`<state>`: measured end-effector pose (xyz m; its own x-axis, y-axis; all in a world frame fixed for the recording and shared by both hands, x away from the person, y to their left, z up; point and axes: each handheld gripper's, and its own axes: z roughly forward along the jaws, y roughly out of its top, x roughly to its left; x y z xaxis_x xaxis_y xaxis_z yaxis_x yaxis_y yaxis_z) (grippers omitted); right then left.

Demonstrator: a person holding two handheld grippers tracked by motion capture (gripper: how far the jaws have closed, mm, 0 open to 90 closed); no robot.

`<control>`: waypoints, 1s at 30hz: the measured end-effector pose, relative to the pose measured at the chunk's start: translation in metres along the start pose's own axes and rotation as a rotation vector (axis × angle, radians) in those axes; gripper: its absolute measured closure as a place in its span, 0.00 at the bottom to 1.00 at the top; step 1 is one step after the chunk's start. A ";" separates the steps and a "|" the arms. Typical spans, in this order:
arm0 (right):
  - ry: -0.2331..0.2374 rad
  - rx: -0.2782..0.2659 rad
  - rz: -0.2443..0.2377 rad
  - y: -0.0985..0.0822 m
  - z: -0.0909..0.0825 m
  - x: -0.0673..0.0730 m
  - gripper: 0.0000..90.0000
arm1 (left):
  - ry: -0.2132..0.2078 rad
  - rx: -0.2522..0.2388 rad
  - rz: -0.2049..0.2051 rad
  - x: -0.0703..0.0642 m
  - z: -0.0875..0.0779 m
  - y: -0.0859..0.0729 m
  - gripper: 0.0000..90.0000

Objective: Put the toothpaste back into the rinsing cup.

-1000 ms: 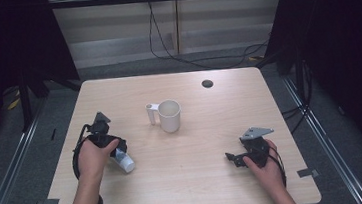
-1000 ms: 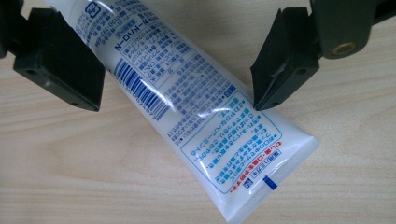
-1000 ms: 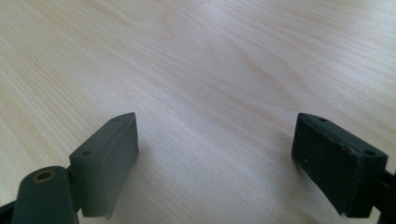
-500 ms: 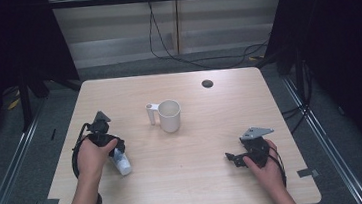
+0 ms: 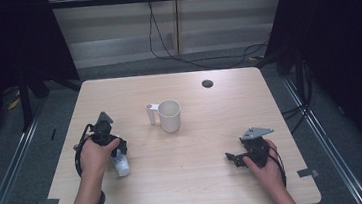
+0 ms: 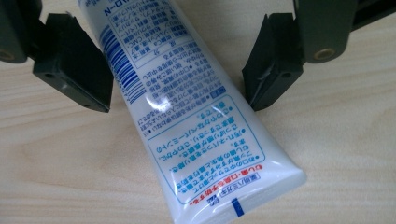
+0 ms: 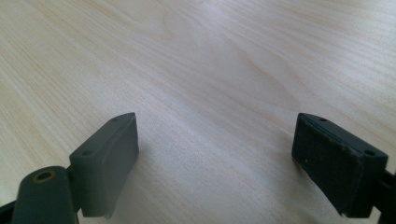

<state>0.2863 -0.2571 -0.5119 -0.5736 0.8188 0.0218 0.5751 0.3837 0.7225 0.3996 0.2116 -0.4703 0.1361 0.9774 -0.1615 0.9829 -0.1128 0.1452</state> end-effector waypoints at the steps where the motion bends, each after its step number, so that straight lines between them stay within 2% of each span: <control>1: 0.000 0.000 -0.001 0.000 0.000 0.000 0.16 | -0.004 -0.002 -0.003 0.000 0.000 0.000 0.28; 2: 0.000 -0.001 -0.002 0.000 0.000 0.000 0.16 | -0.004 -0.002 -0.016 0.000 0.000 0.000 0.29; 6: 0.000 0.000 0.000 0.000 0.000 0.000 0.16 | 0.005 -0.001 -0.005 -0.001 -0.001 0.000 0.35; 9: -0.001 0.000 0.000 0.000 0.000 0.000 0.16 | 0.024 0.010 0.030 -0.005 -0.002 0.000 0.46; 11: 0.000 0.001 0.001 0.000 0.000 0.000 0.16 | 0.034 0.009 0.028 -0.007 -0.002 0.000 0.49; 12: -0.001 0.001 0.001 0.000 0.000 0.000 0.16 | 0.032 0.019 0.051 -0.008 -0.002 0.001 0.51; 14: -0.001 -0.001 -0.002 0.000 0.000 0.000 0.16 | 0.034 0.018 0.054 -0.009 -0.002 0.001 0.54; 19: -0.001 0.000 0.000 0.000 0.000 0.000 0.16 | 0.038 0.032 0.104 -0.012 -0.005 0.003 0.62; 23: 0.000 0.000 0.000 0.000 0.000 0.000 0.16 | 0.031 0.025 0.117 -0.011 -0.006 0.003 0.64; 25: 0.000 0.000 0.000 0.000 0.000 0.000 0.16 | 0.055 0.041 0.137 -0.013 -0.006 0.003 0.63; 26: 0.000 0.000 0.000 0.000 0.000 0.000 0.16 | 0.056 0.046 0.124 -0.014 -0.005 0.004 0.63; 30: -0.001 0.000 0.000 0.000 0.000 0.000 0.16 | 0.069 0.073 0.117 -0.016 -0.003 0.006 0.59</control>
<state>0.2863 -0.2571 -0.5119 -0.5734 0.8190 0.0214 0.5752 0.3839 0.7224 0.4031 0.1959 -0.4638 0.2443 0.9664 -0.0800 0.9675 -0.2373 0.0870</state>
